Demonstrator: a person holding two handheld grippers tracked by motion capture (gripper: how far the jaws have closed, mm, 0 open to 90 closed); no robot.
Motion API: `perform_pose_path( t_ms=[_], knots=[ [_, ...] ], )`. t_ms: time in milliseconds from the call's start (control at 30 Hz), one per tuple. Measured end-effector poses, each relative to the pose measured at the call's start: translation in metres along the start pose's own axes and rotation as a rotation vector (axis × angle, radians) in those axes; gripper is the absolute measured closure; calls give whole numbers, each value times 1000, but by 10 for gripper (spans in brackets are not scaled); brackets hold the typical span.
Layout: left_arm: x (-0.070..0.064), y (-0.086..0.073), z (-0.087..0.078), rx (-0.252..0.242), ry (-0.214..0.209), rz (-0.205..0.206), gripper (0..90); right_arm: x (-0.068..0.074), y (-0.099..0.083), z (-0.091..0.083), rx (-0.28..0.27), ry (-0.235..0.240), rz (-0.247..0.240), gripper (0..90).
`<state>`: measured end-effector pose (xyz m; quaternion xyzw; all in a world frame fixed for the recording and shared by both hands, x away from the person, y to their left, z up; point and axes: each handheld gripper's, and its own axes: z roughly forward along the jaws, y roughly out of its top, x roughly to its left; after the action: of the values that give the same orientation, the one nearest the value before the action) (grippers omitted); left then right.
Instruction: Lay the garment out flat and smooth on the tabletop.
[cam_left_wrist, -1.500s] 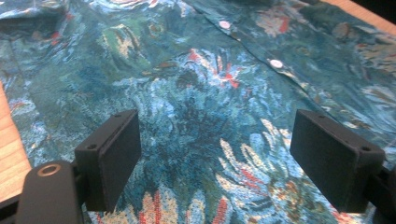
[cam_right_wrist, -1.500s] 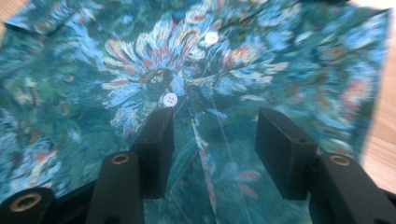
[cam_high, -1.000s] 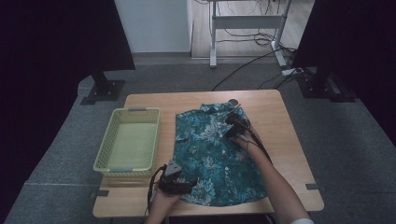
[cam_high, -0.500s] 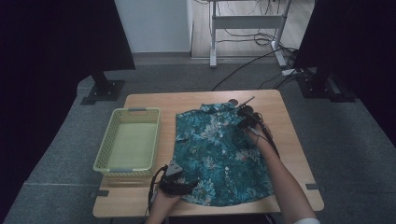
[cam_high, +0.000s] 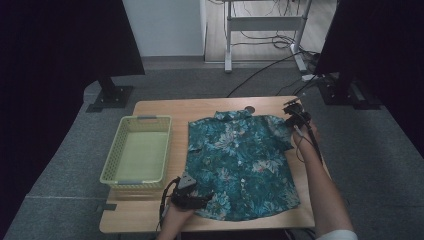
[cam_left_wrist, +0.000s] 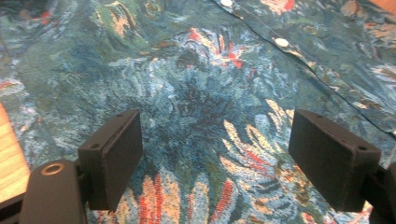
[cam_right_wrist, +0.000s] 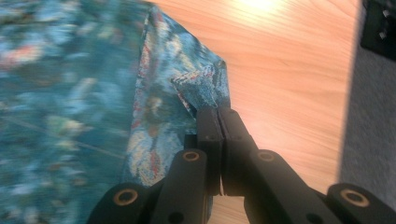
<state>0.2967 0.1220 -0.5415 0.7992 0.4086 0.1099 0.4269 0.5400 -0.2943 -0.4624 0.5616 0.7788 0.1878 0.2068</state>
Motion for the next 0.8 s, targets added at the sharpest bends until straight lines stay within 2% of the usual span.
perform_pose_path(
  t_ms=[133,333,400,467,533,600,700,733,767,800],
  knots=[
    [-1,1,-1,-3,-3,-1,174,-25,0,0,9,-37,54,883],
    [-2,0,1,0,-8,-5,174,-51,-5,0,39,-101,92,874],
    [-3,0,2,0,-8,-3,174,-61,-10,1,45,-113,129,786],
    [-4,0,2,1,-10,-3,174,-70,-16,3,61,-122,166,624],
    [-5,0,2,2,-11,-5,174,-76,-22,4,66,-141,196,548],
    [-5,1,3,6,-10,-7,174,-80,-27,1,55,-113,211,458],
    [-6,2,4,11,-9,-4,174,-84,-32,-4,51,-71,228,382],
    [-6,2,4,11,-9,-4,174,-84,-32,-4,51,-71,228,382],
    [-7,2,5,9,-11,-2,174,-86,-35,-8,57,-43,232,375],
    [-7,2,5,9,-11,-2,174,-86,-37,-11,57,-36,235,351]
  ],
)
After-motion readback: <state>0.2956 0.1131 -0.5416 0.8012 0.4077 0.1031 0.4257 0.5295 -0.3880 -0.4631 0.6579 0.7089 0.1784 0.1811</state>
